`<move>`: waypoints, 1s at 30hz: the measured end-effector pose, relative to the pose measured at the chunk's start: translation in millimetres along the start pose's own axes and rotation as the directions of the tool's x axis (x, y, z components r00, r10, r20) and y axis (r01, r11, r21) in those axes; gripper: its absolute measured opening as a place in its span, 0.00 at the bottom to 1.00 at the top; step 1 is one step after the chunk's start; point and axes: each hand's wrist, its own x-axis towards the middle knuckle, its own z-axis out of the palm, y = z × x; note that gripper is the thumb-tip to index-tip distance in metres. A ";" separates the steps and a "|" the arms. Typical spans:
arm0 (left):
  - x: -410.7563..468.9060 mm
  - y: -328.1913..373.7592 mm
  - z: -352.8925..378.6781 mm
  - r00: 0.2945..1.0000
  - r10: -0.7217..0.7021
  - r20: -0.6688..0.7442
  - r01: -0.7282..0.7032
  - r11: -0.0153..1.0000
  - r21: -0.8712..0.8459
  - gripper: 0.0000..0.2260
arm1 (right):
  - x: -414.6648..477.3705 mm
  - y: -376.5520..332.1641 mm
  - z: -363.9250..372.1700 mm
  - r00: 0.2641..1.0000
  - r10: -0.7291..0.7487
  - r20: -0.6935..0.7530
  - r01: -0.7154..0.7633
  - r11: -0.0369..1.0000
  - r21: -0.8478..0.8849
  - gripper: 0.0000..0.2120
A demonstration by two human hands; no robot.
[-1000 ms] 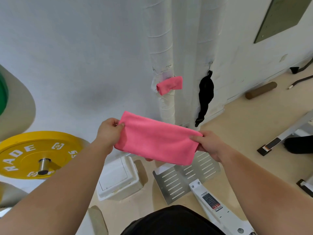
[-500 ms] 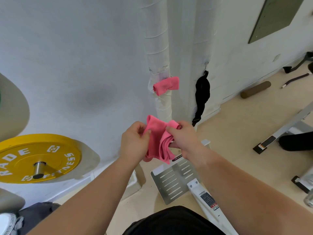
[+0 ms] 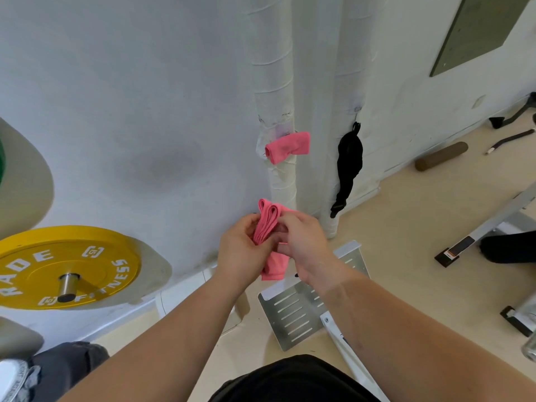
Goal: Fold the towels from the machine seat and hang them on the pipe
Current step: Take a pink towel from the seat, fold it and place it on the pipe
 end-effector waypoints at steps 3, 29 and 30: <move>4.4 -2.3 -3.7 1.000 0.011 -0.027 -0.010 1.000 0.004 0.16 | -0.1 1.7 -4.2 0.999 -0.041 0.036 0.045 0.991 -0.123 0.19; 33.0 13.3 -5.4 0.915 -0.268 0.300 0.379 0.826 -0.417 0.32 | 47.5 -37.0 -92.2 0.982 -0.112 0.152 0.151 0.950 -0.274 0.09; 30.9 11.0 0.2 0.926 -0.266 0.268 0.362 0.825 -0.434 0.30 | 48.6 -38.6 -93.4 0.985 -0.109 0.134 0.141 0.956 -0.259 0.08</move>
